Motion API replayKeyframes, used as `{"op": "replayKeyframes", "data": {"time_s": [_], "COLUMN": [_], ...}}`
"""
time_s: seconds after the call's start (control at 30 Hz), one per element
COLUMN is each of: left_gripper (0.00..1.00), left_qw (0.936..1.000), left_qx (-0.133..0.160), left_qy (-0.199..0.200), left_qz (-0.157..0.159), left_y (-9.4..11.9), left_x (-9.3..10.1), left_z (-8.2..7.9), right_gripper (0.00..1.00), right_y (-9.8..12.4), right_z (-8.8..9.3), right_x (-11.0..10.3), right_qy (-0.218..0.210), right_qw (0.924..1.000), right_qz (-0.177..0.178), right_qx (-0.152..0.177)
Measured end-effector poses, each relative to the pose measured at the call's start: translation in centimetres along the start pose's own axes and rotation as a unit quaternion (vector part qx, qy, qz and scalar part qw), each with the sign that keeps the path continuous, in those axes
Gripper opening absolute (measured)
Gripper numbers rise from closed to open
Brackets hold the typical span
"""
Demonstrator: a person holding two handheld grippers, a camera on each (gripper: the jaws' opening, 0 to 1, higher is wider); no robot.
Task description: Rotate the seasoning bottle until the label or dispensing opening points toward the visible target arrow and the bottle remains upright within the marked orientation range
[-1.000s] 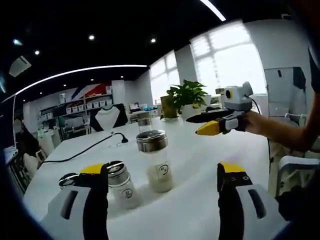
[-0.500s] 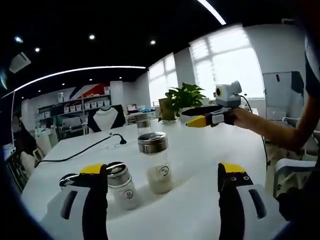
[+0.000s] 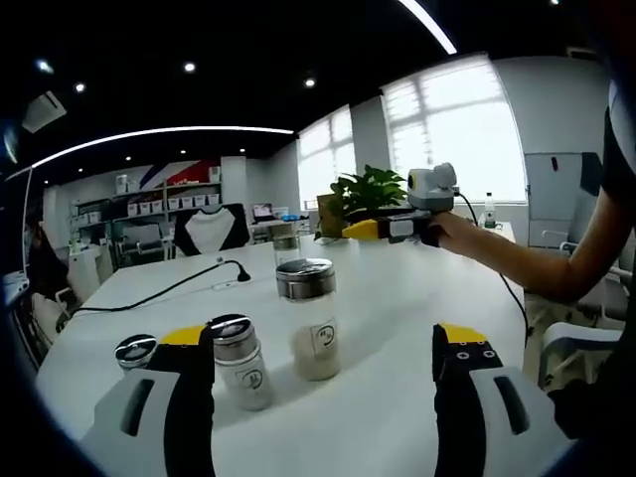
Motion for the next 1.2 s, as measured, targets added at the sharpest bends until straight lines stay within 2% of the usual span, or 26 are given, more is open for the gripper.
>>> {"op": "replayKeyframes", "data": {"time_s": [0.1, 0.2, 0.33, 0.8, 0.93, 1.2], "left_gripper": [0.96, 0.96, 0.96, 0.95, 0.91, 0.9], "left_qw": [1.0, 0.9999, 0.9999, 0.9998, 0.9996, 0.9996], "left_qx": [0.001, 0.001, 0.002, 0.001, 0.015, 0.02], "left_qy": [0.007, 0.01, 0.01, 0.018, 0.024, 0.021], "left_qz": [0.004, 0.008, 0.004, 0.008, 0.0, -0.001], "left_y": [0.1, 0.1, 0.3, 1.0, 1.3, 1.6], "left_x": [0.0, 0.1, 0.1, 0.1, -0.6, -0.9], "left_z": [0.1, 0.2, 0.2, 0.8, 0.4, -0.1], "right_gripper": [0.63, 0.62, 0.62, 0.61, 0.55, 0.55], "right_y": [-0.7, -1.6, -3.0, -7.1, -8.4, -10.5], "right_z": [-0.9, -1.0, -0.9, 0.2, 0.6, 0.9], "right_x": [0.3, 0.9, 1.2, 3.8, 4.3, 5.3], "right_qy": [-0.002, -0.001, -0.01, -0.018, -0.014, -0.035], "right_qw": [0.9998, 0.9997, 0.9997, 0.9992, 0.999, 0.9983], "right_qz": [-0.003, 0.011, 0.005, 0.036, 0.038, 0.037], "right_qx": [0.022, 0.02, 0.02, -0.008, -0.021, -0.028]}}
Point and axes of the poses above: the point that each gripper's makers call its tool centre point, and the gripper's own axes: y roughly backward along the fingers, x roughly to its right, z roughly out of its underside, the point moved 1 cm from there along y, roughly backward along the fingers, and after that the axes turned 12 degrees about -x, right-handed, at the moved point
